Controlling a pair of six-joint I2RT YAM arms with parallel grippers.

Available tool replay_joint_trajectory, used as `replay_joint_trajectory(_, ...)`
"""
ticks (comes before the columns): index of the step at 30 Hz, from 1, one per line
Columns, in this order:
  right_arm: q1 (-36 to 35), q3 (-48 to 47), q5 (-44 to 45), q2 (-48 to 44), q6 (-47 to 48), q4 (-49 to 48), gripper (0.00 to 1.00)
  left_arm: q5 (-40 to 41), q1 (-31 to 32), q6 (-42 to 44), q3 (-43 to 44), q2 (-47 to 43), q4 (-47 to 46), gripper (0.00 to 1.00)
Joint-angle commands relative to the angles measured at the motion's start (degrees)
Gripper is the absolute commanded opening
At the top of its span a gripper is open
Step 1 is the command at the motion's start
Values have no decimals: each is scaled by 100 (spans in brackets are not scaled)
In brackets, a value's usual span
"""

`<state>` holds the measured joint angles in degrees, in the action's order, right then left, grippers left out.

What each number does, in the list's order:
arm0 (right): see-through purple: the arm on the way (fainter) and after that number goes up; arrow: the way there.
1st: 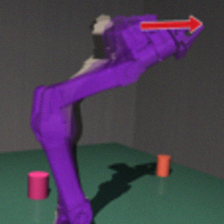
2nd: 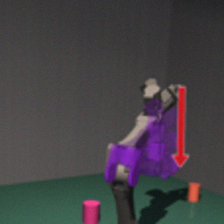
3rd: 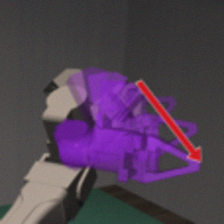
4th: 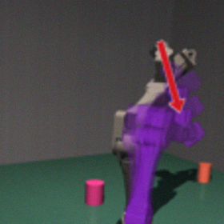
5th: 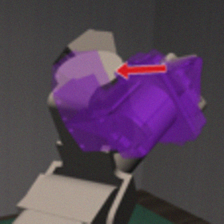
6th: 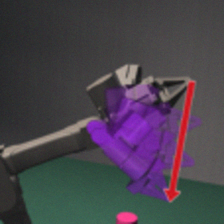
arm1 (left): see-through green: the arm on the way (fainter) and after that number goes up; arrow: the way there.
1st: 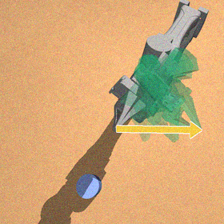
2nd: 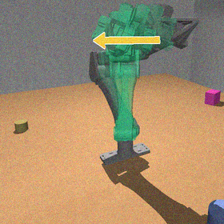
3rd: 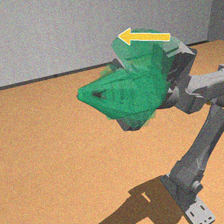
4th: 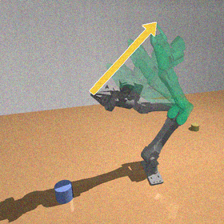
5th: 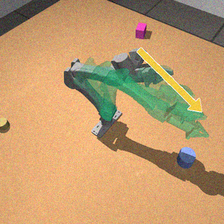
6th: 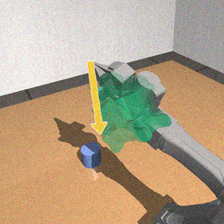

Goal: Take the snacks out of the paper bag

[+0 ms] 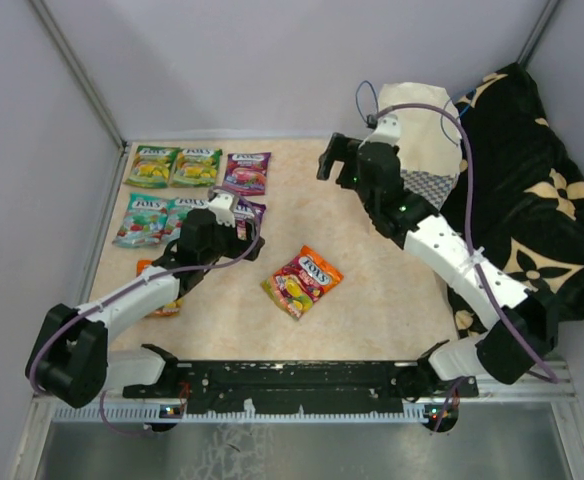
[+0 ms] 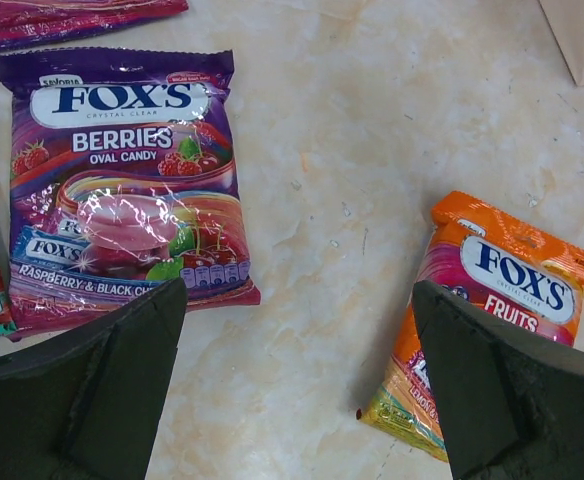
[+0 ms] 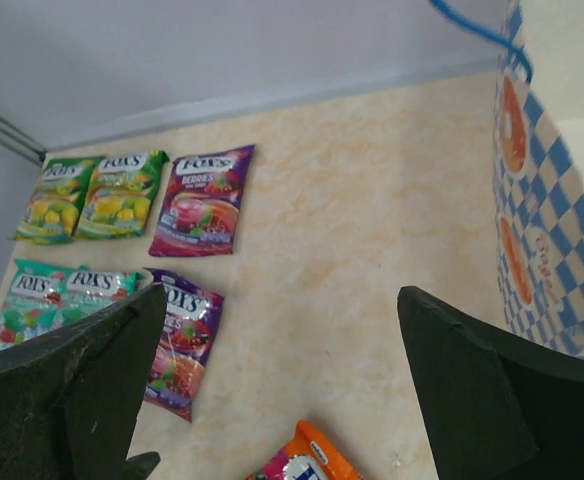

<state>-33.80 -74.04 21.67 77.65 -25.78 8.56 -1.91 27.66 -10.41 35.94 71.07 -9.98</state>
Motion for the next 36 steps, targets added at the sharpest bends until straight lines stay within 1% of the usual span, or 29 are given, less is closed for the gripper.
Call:
replay_joint_trajectory(1,-578,337,-19,65,-390,-468,99,74,16,191,87,7,-227,100)
replay_joint_trajectory(3,-1094,456,344,123,-206,-374,99,134,14,199,20,-60,-239,99)
replay_joint_trajectory(5,-1428,711,355,100,-234,-351,94,123,12,166,-105,-151,-290,97)
replay_joint_trajectory(7,-1553,1151,127,-17,-411,-464,87,-9,16,125,-186,-203,-360,94)
replay_joint_trajectory(9,-1625,1568,-121,-104,-621,-493,83,-304,20,39,-247,-208,-362,89)
replay_joint_trajectory(11,-1713,1872,-267,-158,-742,-460,80,-497,28,-90,-323,-188,-383,85)
replay_joint_trajectory(13,-1829,2111,-319,-189,-779,-411,80,-511,52,-148,-405,-150,-366,81)
replay_joint_trajectory(15,-1902,2321,-448,-270,-817,-458,80,-446,58,-165,-461,-114,-314,80)
replay_joint_trajectory(20,-1912,2805,-803,-442,-1179,-571,75,-461,64,-206,-404,196,-192,82)
replay_joint_trajectory(23,-1911,2952,-987,-384,-1348,-578,72,-651,117,-318,-342,488,-299,81)
replay_joint_trajectory(25,-1913,3021,-1124,-308,-1425,-655,70,-707,237,-361,-253,669,-343,80)
replay_joint_trajectory(28,-1907,3123,-1177,-282,-1533,-507,69,-590,498,-377,-130,821,-301,79)
replay_joint_trajectory(30,-1879,3256,-1124,-386,-1600,-353,67,-449,676,-386,-101,846,-295,79)
replay_joint_trajectory(33,-1625,3603,-1338,-634,-1753,-244,63,-318,856,-384,-72,926,-294,79)
replay_joint_trajectory(36,-1131,3991,-1695,-785,-1912,-318,61,-285,932,-390,-36,1026,-285,78)
